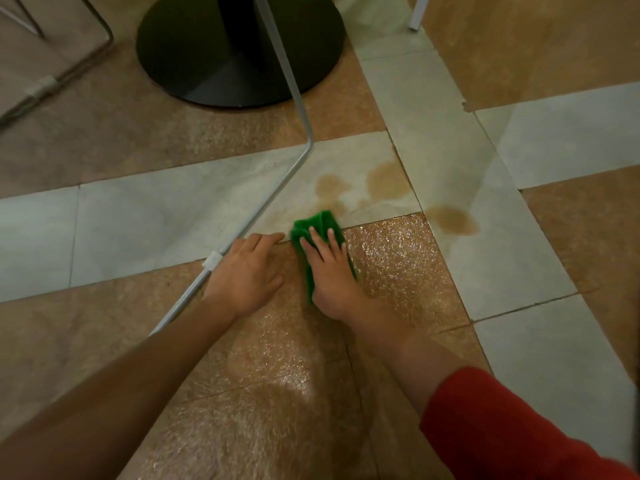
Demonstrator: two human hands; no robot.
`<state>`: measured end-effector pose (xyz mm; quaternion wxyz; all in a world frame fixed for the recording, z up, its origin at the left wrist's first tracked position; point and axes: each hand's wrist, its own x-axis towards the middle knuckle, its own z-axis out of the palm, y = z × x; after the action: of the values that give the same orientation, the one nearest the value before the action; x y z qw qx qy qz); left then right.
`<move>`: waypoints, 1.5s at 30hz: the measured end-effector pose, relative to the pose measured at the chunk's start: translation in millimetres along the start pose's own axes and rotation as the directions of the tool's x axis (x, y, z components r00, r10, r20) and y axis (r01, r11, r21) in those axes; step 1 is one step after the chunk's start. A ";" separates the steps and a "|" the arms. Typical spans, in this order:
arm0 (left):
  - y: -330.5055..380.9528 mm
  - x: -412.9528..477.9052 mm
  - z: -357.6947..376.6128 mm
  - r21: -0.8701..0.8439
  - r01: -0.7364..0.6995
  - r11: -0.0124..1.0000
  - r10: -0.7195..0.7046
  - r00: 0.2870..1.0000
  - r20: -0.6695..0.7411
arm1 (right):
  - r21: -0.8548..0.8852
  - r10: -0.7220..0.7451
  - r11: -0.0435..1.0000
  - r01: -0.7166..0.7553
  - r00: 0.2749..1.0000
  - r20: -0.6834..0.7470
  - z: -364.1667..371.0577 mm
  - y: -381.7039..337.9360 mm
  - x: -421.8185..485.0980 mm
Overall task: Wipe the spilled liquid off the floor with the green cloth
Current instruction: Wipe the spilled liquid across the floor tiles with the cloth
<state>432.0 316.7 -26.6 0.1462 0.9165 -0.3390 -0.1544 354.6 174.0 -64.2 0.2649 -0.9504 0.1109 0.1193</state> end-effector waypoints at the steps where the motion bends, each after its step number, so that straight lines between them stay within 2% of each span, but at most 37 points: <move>1: -0.5 0.3 -1.8 -0.009 0.001 1.000 -0.001 1.000 -0.015 | -0.005 -0.044 0.999 0.044 0.999 0.014 3.9 -2.0 -7.9; 4: -5.2 0.7 -4.1 -0.038 0.040 0.998 -0.042 0.998 -0.041 | -0.046 -0.207 0.976 0.214 0.972 0.115 15.0 0.1 -29.5; 6: -9.1 -1.5 -1.6 -0.008 0.048 0.999 -0.048 0.998 -0.048 | -0.053 -0.230 0.969 0.241 0.959 0.164 7.3 7.4 -19.4; 8: -12.4 -3.4 0.1 0.048 0.057 0.997 -0.055 0.998 -0.037 | -0.052 -0.177 0.980 0.190 0.966 0.187 -4.9 5.6 2.2; 12: -11.8 -3.1 -0.6 0.142 0.061 0.988 -0.057 0.998 -0.027 | -0.071 -0.079 0.994 0.088 0.989 0.122 -7.5 -15.6 28.4; 18: -11.7 -2.5 -2.2 0.104 0.074 0.992 -0.063 0.992 -0.106 | -0.123 -0.326 0.927 0.355 0.923 0.206 -0.1 1.1 14.7; 20: -14.4 -3.6 -3.7 0.106 0.095 0.990 -0.084 0.991 -0.104 | -0.138 -0.282 0.940 0.311 0.940 0.193 -5.9 3.0 23.7; 24: -16.8 -4.7 -9.8 0.103 0.114 0.988 -0.103 0.989 -0.103 | -0.081 -0.113 0.989 0.124 0.986 0.127 -8.4 -17.5 47.0; 26: -16.8 -4.9 -13.3 0.089 0.116 0.989 -0.107 0.988 -0.108 | -0.080 -0.143 0.985 0.154 0.981 0.133 -4.9 -28.4 48.4; 28: -19.8 -5.7 -15.9 0.060 0.120 0.991 -0.111 0.985 -0.132 | -0.084 -0.229 0.966 0.244 0.961 0.153 2.8 -33.9 40.7; 32: -26.6 -10.3 -17.4 0.041 0.140 0.989 -0.133 0.981 -0.144 | -0.080 -0.343 0.929 0.361 0.923 0.177 5.4 -20.9 20.4; 37: -29.3 -14.7 -18.2 0.060 0.159 0.985 -0.150 0.980 -0.130 | -0.075 -0.125 0.988 0.134 0.985 0.115 -12.5 -18.0 47.2; 39: -28.4 -15.7 -17.8 0.073 0.163 0.984 -0.153 0.981 -0.121 | -0.082 -0.094 0.991 0.106 0.986 0.139 -11.8 -28.7 58.0; 45: -25.5 -9.2 -18.4 0.038 0.157 0.987 -0.150 0.979 -0.141 | -0.130 -0.342 0.915 0.381 0.906 0.248 2.9 -28.3 35.4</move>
<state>447.1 344.4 -17.6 0.1342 0.9517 -0.2601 -0.0931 395.4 193.9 -63.3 0.2083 -0.9549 -0.1086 0.1816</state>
